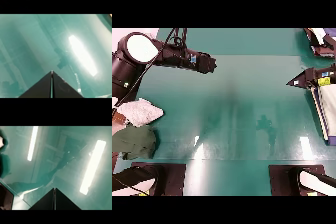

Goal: Fold the shirts.

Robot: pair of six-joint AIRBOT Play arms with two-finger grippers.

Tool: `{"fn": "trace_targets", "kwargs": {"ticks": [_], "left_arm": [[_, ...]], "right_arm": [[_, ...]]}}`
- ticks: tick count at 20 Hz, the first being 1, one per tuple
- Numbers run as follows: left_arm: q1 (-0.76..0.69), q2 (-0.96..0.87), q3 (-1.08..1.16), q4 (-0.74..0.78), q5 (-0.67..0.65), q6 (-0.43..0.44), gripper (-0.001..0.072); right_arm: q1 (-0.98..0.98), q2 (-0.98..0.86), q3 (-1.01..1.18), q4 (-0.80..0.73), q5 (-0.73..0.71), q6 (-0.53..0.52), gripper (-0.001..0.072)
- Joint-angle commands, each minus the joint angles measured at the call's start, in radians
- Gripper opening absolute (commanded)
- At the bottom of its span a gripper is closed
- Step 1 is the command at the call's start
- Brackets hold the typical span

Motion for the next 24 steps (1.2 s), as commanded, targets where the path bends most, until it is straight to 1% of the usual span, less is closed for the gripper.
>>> {"fn": "trace_targets", "kwargs": {"ticks": [1,12,15,16,17,18,20,21,22,24], "left_arm": [[0.0,0.0,0.0,0.0,0.0,0.0,0.0027],[0.0,0.0,0.0,0.0,0.001,0.0,0.0027],[0.0,0.0,0.001,0.002,0.104,0.001,0.0027],[0.007,0.0,0.009,0.012,0.094,0.004,0.0027],[0.018,0.006,0.011,0.058,0.067,0.021,0.0027],[0.039,0.019,0.01,0.148,0.008,0.026,0.0027],[0.103,0.041,0.01,0.333,-0.161,0.014,0.0026],[0.156,0.05,0.01,0.429,-0.256,0.013,0.0027],[0.222,0.058,0.001,0.502,-0.325,0.007,0.0026],[0.376,0.068,-0.049,0.537,-0.394,0.007,0.0026]], "right_arm": [[0.002,0.001,0.0,0.0,0.002,0.0,0.0013],[0.002,0.001,0.0,0.0,0.003,0.001,0.0013],[0.002,0.001,-0.001,0.0,0.002,0.001,0.0013],[0.002,0.001,-0.001,0.0,0.001,0.001,0.0013],[0.003,0.001,-0.001,0.0,-0.005,0.001,0.0013],[0.002,0.001,-0.001,0.0,-0.005,0.001,0.0013],[0.003,0.001,-0.001,0.0,-0.005,0.001,0.0013],[0.003,0.001,-0.001,0.0,-0.005,0.001,0.0013],[0.003,0.001,-0.001,0.0,-0.005,0.001,0.0013],[0.003,0.001,-0.001,0.001,-0.005,0.001,0.0013]]}}
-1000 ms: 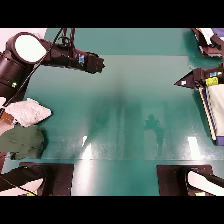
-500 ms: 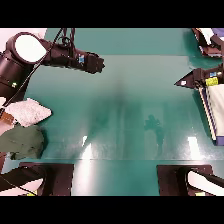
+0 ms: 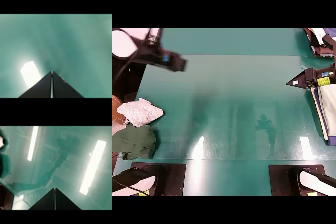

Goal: Fold the shirts.

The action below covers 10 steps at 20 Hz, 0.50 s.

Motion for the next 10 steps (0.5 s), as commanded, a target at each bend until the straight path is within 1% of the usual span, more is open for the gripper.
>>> {"fn": "trace_targets", "kwargs": {"ticks": [1,5,7,9,10], "left_arm": [[0.228,0.026,-0.082,0.15,-0.171,-0.013,0.0026],[0.47,0.037,-0.293,0.146,-0.166,-0.024,0.0027],[0.553,0.037,-0.386,0.146,-0.138,-0.046,0.0028],[0.603,0.037,-0.465,0.145,-0.089,-0.047,0.0029],[0.616,0.037,-0.499,0.144,-0.067,-0.047,0.0149]], "right_arm": [[0.001,0.001,0.0,0.0,0.0,0.0,0.0013],[0.003,0.001,0.0,0.0,-0.002,0.0,0.0013],[0.003,0.001,0.0,0.0,-0.003,0.0,0.0013],[0.003,0.0,0.0,0.0,-0.021,0.0,0.0013],[0.003,0.0,0.0,0.0,-0.026,0.0,0.0013]]}}
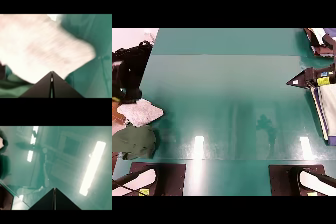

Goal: Fold the shirts.

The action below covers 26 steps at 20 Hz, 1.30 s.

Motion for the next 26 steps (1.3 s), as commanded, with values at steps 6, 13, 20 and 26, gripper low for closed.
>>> {"fn": "trace_targets", "kwargs": {"ticks": [6,13,20,26], "left_arm": [[0.084,-0.001,-0.15,0.004,0.092,-0.062,0.0671],[0.082,0.015,-0.129,-0.071,0.083,-0.061,0.0025],[0.08,0.27,0.256,-0.523,0.01,0.0,0.0025],[-0.2,0.322,0.521,-0.699,0.002,0.015,0.0024]], "right_arm": [[0.0,0.0,0.0,0.0,-0.027,0.0,0.0013],[0.0,0.0,0.0,0.005,-0.028,0.0,0.0013],[0.0,0.0,0.201,0.14,-0.044,0.0,0.0013],[0.0,0.0,0.447,0.135,-0.099,0.0,0.0013]]}}
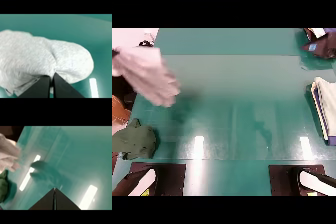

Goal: Fold the shirts.

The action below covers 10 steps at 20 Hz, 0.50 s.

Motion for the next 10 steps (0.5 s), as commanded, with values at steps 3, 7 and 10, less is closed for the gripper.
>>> {"fn": "trace_targets", "kwargs": {"ticks": [3,7,10], "left_arm": [[-0.422,-0.025,0.092,-0.029,0.027,-0.012,0.0024],[-0.711,-0.195,0.048,-0.021,0.024,0.025,0.0026],[-0.837,-0.357,0.04,-0.025,0.026,0.062,0.0029]], "right_arm": [[0.0,0.0,0.156,0.006,-0.048,0.0,0.0013],[0.0,0.0,0.165,0.002,-0.032,0.0,0.0013],[0.0,0.0,0.165,0.002,-0.017,0.0,0.0013]]}}
